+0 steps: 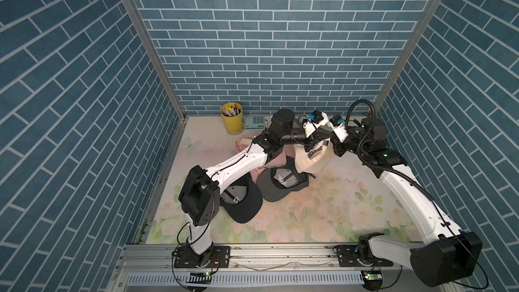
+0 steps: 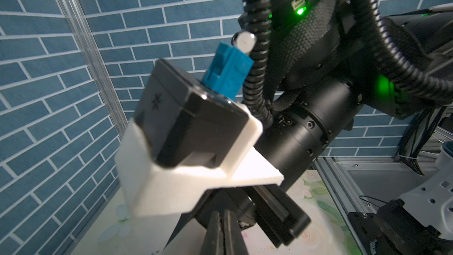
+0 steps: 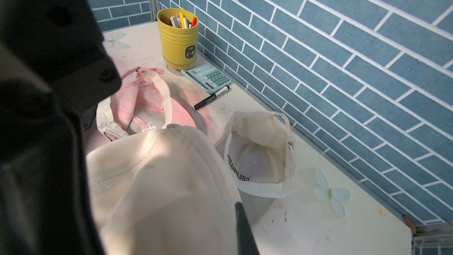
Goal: Open the adjustable buckle of the baseball cap
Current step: Open the adjustable buckle on the baseball cap.
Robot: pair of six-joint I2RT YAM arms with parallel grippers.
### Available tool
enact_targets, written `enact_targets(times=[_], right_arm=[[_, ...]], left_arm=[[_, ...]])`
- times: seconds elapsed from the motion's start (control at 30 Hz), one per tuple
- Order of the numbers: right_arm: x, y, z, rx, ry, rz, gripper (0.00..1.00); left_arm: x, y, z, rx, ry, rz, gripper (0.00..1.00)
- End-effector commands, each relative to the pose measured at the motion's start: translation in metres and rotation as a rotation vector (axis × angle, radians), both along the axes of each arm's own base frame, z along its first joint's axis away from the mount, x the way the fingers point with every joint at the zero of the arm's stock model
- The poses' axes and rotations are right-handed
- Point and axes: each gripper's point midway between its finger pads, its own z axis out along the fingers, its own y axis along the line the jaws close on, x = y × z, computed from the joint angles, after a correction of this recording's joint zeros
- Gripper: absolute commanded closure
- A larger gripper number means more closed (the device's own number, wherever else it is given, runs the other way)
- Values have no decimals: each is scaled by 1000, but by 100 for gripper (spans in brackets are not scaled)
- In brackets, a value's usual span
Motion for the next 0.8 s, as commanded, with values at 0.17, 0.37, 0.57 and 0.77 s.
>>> enact_targets(times=[0.17,0.37,0.57,0.77], right_arm=[[27,-26,10,124,76,-203,100],[37,-37,-1,162,170,-308,100],[43,-45,3,220,239,-408,100],[44,-49,14,279,292,-480,100]], left_arm=[[6,19,20,-17,-93,120,100],[11,37,40,-90,-160,225,100],[18,42,39,-110,-157,275,100],[38,50,35,-113,-149,403,99]])
